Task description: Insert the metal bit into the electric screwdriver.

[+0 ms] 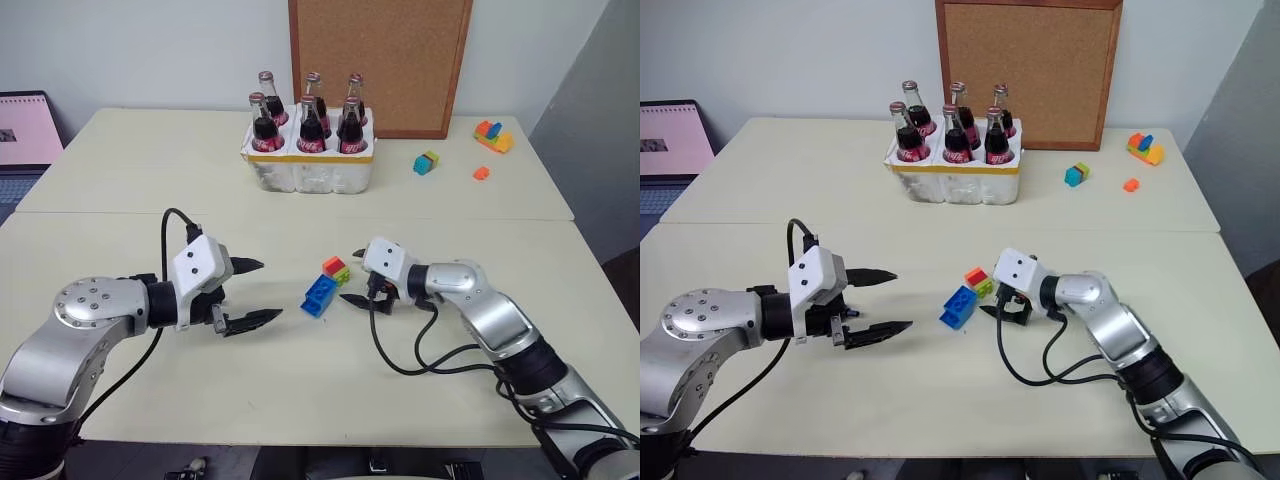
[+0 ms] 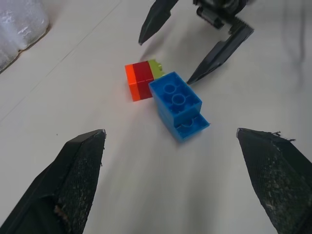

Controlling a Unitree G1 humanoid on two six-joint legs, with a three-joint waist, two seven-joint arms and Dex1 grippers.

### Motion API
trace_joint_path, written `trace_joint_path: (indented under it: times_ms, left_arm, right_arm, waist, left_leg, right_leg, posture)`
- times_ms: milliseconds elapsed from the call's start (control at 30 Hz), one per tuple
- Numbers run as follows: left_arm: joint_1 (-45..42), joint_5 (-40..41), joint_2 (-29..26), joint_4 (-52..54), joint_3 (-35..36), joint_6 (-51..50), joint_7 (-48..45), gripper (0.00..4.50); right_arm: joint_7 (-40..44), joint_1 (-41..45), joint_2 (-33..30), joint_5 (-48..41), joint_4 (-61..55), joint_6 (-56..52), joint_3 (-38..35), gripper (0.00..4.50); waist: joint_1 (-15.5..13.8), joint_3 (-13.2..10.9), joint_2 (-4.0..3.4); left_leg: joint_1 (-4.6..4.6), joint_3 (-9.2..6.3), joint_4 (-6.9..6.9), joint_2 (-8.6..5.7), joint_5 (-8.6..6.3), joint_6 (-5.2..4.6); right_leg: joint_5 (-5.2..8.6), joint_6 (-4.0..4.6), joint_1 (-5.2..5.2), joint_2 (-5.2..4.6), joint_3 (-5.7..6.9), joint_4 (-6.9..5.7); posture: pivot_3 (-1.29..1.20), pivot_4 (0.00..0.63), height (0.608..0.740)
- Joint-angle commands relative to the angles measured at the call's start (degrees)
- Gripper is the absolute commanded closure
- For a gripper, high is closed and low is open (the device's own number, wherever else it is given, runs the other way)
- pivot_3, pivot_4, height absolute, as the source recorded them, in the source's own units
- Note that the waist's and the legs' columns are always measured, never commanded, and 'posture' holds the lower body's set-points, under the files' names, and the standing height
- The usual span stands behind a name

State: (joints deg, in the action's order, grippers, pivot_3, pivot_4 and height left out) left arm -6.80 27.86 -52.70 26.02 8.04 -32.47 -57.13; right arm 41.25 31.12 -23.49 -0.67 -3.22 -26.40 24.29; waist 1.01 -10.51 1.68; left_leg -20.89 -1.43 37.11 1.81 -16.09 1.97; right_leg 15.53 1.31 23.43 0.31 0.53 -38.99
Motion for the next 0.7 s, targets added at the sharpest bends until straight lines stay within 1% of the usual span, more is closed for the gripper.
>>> trace_joint_path:
  times_ms: [33, 100, 233, 367, 433, 467, 500, 533, 567, 667, 700]
  left_arm:
    - [-0.6, -0.27, -0.54, -0.47, -0.41, 1.3, -1.04, 0.02]
    - [-0.5, -0.67, -0.5, -1.5, -0.49, 2.22, -1.54, 0.02]
    - [0.36, -2.02, -0.39, -4.16, -0.89, 5.39, -3.17, 0.02]
    - [0.86, -2.88, -0.28, -6.31, -0.95, 8.06, -4.58, 0.02]
    - [1.02, -3.13, -0.25, -7.11, -1.0, 9.14, -5.19, 0.0]
    - [1.08, -3.15, -0.17, -7.45, -0.96, 9.59, -5.49, 0.0]
    - [1.09, -3.17, -0.07, -7.81, -0.96, 10.03, -5.75, 0.0]
    - [1.1, -3.12, 0.03, -8.11, -0.93, 10.4, -5.98, 0.0]
    - [1.05, -2.89, 0.24, -8.33, -0.9, 10.74, -6.22, 0.0]
    - [0.78, -2.42, 0.89, -8.71, -0.86, 11.2, -6.54, 0.0]
    - [0.65, -2.35, 1.09, -8.78, -0.91, 11.2, -6.5, 0.0]
  right_arm:
    - [-4.97, 0.48, 3.98, 1.34, 1.73, -0.05, -1.85, 0.0]
    - [-6.57, 0.64, 5.82, 1.63, 3.12, -0.3, -2.38, 0.0]
    - [-10.29, 0.58, 11.62, 0.12, 6.74, -2.71, -4.93, 0.0]
    - [-11.85, 0.71, 13.89, 0.65, 8.92, -4.19, -6.15, 0.0]
    - [-11.26, 0.19, 14.18, 0.21, 8.22, -4.41, -6.19, 0.37]
    - [-11.16, -0.1, 14.29, 0.05, 7.55, -4.58, -6.22, 0.43]
    - [-10.93, -0.36, 14.22, -0.04, 6.87, -4.75, -6.14, 0.7]
    - [-10.7, -0.54, 14.09, -0.01, 6.32, -4.63, -5.97, 0.87]
    - [-10.61, -0.71, 13.97, 0.04, 5.85, -4.47, -5.92, 1.18]
    - [-9.99, -1.29, 14.13, -0.74, 4.08, -4.19, -6.31, 1.76]
    - [-9.9, -1.47, 14.2, -0.99, 3.57, -4.25, -6.46, 2.1]
  waist:
    - [0.06, 0.0, 0.0]
    - [0.2, 0.0, 0.0]
    - [0.48, 0.0, -0.01]
    - [0.55, 0.0, -0.01]
    - [0.55, 0.0, -0.01]
    - [0.55, 0.0, -0.01]
    - [0.55, 0.0, -0.01]
    - [0.55, 0.0, -0.01]
    - [0.55, 0.0, -0.01]
    - [0.56, -0.01, -0.01]
    - [0.56, -0.01, -0.01]
  left_leg:
    - [0.0, 0.0, 0.0, -0.01, 0.0, 0.0]
    - [0.01, 0.0, 0.0, -0.02, 0.0, 0.0]
    - [0.01, 0.0, 0.0, -0.01, 0.0, 0.0]
    - [0.01, -0.01, -0.02, 0.0, 0.0, 0.0]
    - [0.0, -0.01, -0.02, 0.01, 0.0, 0.0]
    - [0.0, -0.01, -0.02, 0.01, 0.0, -0.01]
    - [0.0, 0.0, -0.02, 0.0, 0.0, -0.01]
    - [0.0, -0.01, -0.02, 0.01, 0.0, -0.01]
    - [0.0, -0.01, -0.02, 0.0, 0.0, -0.01]
    - [0.0, -0.01, -0.03, 0.0, -0.01, -0.01]
    - [0.0, -0.01, -0.03, 0.01, 0.0, -0.01]
  right_leg:
    - [0.0, -0.01, 0.0, 0.01, 0.01, -0.01]
    - [0.0, 0.0, 0.0, 0.06, 0.01, -0.02]
    - [-0.01, 0.03, 0.0, 0.07, 0.04, -0.02]
    - [-0.11, 0.19, 0.01, 0.07, 0.02, -0.02]
    - [-0.11, 0.2, 0.01, 0.05, 0.01, 0.0]
    - [-0.11, 0.2, 0.01, 0.04, 0.0, 0.0]
    - [-0.11, 0.19, 0.01, 0.04, -0.01, 0.0]
    - [-0.11, 0.19, 0.01, 0.04, 0.0, 0.0]
    - [-0.11, 0.19, 0.01, 0.04, 0.0, 0.0]
    - [-0.09, 0.16, 0.03, 0.05, 0.02, 0.0]
    - [-0.09, 0.16, 0.03, 0.06, 0.02, 0.0]
  posture:
    - [0.0, 0.15, 0.74]
    - [0.0, 0.15, 0.74]
    - [0.0, 0.15, 0.74]
    - [0.0, 0.15, 0.74]
    - [0.0, 0.15, 0.74]
    - [0.0, 0.15, 0.74]
    - [0.0, 0.15, 0.74]
    - [0.0, 0.15, 0.74]
    - [0.0, 0.15, 0.74]
    - [0.0, 0.15, 0.74]
    - [0.0, 0.15, 0.74]
